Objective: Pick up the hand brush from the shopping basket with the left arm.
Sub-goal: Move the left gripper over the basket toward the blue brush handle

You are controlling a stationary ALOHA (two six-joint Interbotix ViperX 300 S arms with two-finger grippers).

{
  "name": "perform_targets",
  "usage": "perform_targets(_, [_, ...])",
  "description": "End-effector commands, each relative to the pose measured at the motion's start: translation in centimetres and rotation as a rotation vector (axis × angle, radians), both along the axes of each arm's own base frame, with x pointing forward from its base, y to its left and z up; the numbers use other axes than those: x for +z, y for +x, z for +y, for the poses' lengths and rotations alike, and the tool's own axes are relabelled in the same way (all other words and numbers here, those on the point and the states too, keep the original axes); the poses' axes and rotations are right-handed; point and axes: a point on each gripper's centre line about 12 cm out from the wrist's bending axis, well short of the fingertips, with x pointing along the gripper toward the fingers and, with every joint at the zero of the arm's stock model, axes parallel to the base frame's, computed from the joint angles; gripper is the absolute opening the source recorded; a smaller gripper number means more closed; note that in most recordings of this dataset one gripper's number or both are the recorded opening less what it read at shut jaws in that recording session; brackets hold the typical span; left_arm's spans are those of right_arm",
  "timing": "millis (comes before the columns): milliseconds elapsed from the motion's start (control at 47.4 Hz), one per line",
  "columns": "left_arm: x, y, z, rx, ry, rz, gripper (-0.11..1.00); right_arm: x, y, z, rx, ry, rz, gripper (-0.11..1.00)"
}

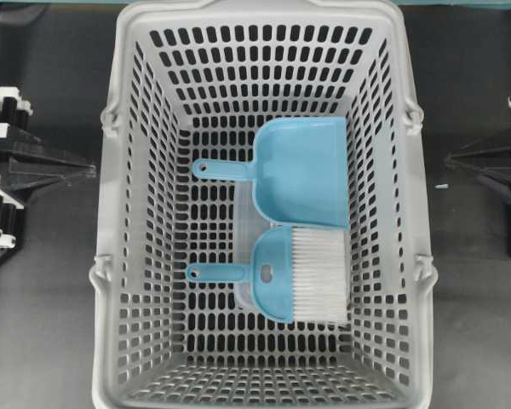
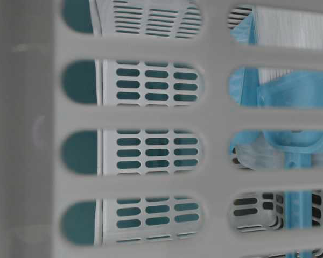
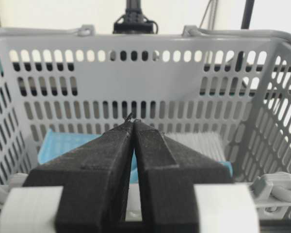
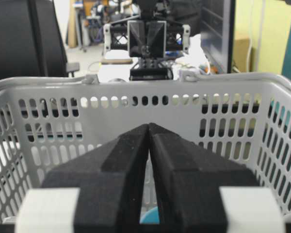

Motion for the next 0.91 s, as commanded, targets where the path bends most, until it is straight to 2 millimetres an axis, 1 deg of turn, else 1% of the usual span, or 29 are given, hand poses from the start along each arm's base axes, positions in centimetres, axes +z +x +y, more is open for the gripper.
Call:
perform_targets(0, [1.3,0.4,-0.2,-0.011,0.029,-0.005,0.06,0.3,0.3,0.0,0.0,0.006,-0.003,0.0])
perform_targets(21, [1.5,0.5,-0.2,-0.01,0.024,0.005,0.06,0.4,0.3,0.0,-0.001,0.014,-0.002,0.0])
perform_targets(84, [2.5,0.8,-0.2,-0.01,0.014,0.037,0.0,0.1,0.2,0.0,-0.002,0.037,0.029,0.0])
perform_targets(274, [5.1,2.0,-0.6,-0.023,0.009,0.17,0.0,-0.2,0.3,0.0,0.0,0.088,0.145,0.0])
perform_targets(380, [6.6,3.0,-1.3,-0.052,0.017,0.289,0.0,0.0,0.4,0.1,0.003,0.088,0.207,0.0])
perform_targets(527, [7.5,4.8,-2.4,-0.083,0.031,0.474,0.0,0.1,0.4,0.1,0.002,0.088,0.279,0.0])
perform_targets(633, [7.9,6.8,-3.1,-0.095,0.044,0.607,0.0,-0.2,0.1,0.3,0.007,0.086,0.325,0.0])
perform_targets(759, [7.9,8.9,-3.7,-0.099,0.057,0.74,0.0,-0.2,0.0,0.3,0.009,0.091,0.333,0.0])
perform_targets(801, [7.9,9.5,-3.8,-0.099,0.062,0.776,0.0,-0.1,-0.1,0.3,0.01,0.091,0.327,0.03])
perform_targets(822, [7.9,10.0,-3.9,-0.097,0.064,0.805,0.0,0.0,-0.1,0.3,0.012,0.09,0.326,0.05])
perform_targets(886, [7.6,11.0,-4.0,-0.093,0.065,0.861,0.0,0.1,-0.2,0.4,0.015,0.09,0.321,0.19])
